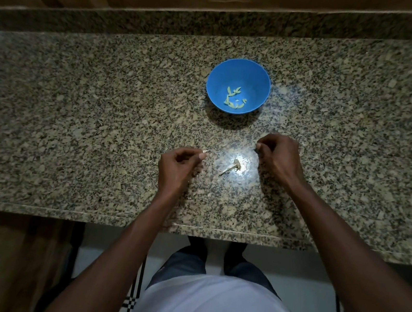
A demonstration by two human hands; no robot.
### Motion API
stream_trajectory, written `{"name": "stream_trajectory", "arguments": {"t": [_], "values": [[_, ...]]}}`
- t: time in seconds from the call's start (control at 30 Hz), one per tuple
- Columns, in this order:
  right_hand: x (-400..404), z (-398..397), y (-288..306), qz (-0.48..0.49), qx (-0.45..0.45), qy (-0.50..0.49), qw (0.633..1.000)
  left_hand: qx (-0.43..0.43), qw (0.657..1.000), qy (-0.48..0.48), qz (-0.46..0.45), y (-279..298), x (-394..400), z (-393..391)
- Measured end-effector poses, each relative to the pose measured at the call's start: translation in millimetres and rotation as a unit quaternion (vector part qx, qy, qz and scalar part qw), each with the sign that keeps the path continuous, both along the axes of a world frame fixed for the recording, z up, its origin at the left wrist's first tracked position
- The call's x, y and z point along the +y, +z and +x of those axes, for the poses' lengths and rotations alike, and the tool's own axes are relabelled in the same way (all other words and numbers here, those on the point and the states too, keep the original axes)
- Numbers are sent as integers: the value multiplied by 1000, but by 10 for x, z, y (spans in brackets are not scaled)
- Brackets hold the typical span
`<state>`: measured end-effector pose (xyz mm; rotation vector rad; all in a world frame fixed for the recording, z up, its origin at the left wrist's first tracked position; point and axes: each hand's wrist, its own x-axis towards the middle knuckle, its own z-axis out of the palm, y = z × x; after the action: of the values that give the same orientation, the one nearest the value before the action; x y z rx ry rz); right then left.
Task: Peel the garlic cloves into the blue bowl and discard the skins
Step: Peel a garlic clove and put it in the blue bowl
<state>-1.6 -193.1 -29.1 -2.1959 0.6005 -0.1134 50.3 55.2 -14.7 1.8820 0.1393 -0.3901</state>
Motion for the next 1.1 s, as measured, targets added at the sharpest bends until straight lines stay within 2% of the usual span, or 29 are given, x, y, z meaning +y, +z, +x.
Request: {"name": "stream_trajectory", "arguments": {"t": [0.2,0.4,0.57,0.8,0.97,1.1], "values": [[65,-155,4,60,11,-62,996,-12,1000,7,5,-42,109,100],[309,-417,48,71,-7,-138,988,-19,1000,-5,1,-110,177,108],[565,-591,37,80,35,-68,994,-28,998,-58,9,-127,191,112],[963,-724,-34,-51,50,17,997,-57,990,-105,72,-241,215,112],[1359,-679,-43,-24,25,93,995,-78,990,-91,72,-242,270,72],[1161,-726,32,-11,23,3,1000,-75,992,-57,83,-225,422,114]]}}
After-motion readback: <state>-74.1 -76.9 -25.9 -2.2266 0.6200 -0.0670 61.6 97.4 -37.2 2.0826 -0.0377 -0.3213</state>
